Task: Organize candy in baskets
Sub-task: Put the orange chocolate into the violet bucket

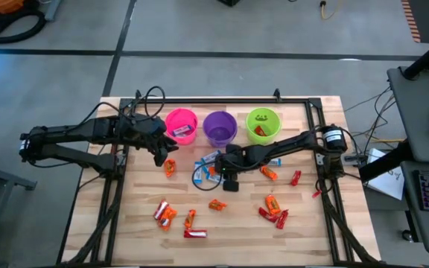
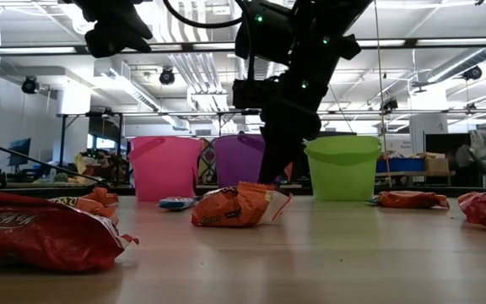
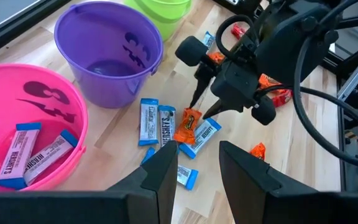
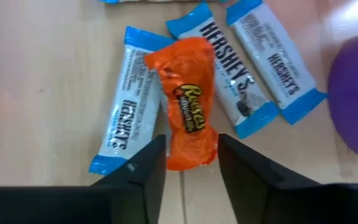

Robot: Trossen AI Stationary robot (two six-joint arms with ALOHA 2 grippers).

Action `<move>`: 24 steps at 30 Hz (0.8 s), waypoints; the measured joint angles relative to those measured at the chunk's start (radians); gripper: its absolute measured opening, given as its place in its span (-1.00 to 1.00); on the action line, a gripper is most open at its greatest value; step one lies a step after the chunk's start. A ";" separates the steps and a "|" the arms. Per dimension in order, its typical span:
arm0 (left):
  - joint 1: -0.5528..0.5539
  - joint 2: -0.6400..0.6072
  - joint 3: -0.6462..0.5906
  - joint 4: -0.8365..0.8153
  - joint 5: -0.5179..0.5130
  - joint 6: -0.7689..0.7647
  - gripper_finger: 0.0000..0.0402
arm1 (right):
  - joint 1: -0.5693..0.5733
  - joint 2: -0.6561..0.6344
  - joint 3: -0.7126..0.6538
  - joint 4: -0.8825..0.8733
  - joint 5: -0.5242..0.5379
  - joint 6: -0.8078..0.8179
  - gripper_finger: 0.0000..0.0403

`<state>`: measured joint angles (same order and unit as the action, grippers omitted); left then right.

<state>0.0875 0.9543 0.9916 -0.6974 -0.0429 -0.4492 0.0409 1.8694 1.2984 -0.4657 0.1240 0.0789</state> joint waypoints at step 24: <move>0.000 0.003 0.000 0.001 0.000 0.002 -0.49 | 0.001 -0.001 -0.105 0.116 -0.033 -0.045 -0.39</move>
<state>0.0875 0.9577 0.9916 -0.6964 -0.0429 -0.4469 0.0414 1.8687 1.1932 -0.3497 0.0912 0.0335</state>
